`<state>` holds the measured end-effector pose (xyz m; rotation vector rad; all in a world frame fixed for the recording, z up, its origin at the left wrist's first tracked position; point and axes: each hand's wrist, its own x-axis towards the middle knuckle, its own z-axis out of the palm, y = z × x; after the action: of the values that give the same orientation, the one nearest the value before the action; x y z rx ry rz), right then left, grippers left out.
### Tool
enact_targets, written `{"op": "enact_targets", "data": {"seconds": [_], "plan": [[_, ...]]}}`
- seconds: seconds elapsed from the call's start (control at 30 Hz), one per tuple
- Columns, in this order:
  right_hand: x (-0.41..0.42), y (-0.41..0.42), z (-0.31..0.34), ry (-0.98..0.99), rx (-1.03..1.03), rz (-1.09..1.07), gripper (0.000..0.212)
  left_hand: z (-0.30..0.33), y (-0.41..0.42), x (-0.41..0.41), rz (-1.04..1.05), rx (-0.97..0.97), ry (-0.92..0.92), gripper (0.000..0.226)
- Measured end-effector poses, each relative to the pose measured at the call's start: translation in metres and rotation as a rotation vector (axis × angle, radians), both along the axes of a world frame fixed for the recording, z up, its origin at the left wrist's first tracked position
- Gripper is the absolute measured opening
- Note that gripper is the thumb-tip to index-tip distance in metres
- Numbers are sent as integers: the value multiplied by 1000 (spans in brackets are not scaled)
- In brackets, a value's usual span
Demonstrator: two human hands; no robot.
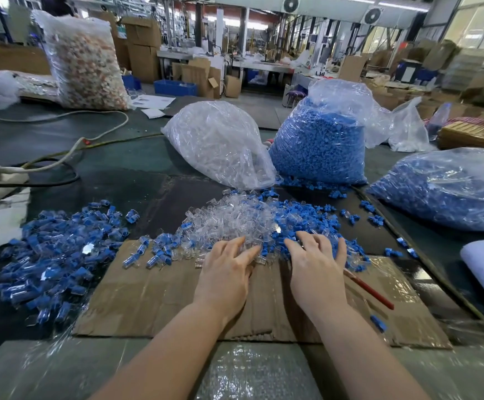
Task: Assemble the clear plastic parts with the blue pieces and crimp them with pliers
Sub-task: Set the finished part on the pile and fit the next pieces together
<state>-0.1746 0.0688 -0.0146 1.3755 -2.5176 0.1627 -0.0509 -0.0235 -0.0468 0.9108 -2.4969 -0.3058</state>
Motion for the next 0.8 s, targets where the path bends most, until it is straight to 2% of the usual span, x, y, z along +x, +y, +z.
{"op": "enact_targets", "data": {"seconds": [0.23, 0.4, 0.63, 0.8], "plan": [[-6, -20, 7, 21, 129, -4, 46, -1, -2, 1, -32, 70, 128, 38], [-8, -20, 11, -13, 77, 44, 44, 1, -2, 3, -19, 94, 195, 32], [-1, -13, 2, -26, -20, 77, 24, 4, 1, 4, -34, 113, 255, 27], [1, -10, -2, -52, -106, 53, 22, 4, 1, 6, -47, 48, 279, 26]]}}
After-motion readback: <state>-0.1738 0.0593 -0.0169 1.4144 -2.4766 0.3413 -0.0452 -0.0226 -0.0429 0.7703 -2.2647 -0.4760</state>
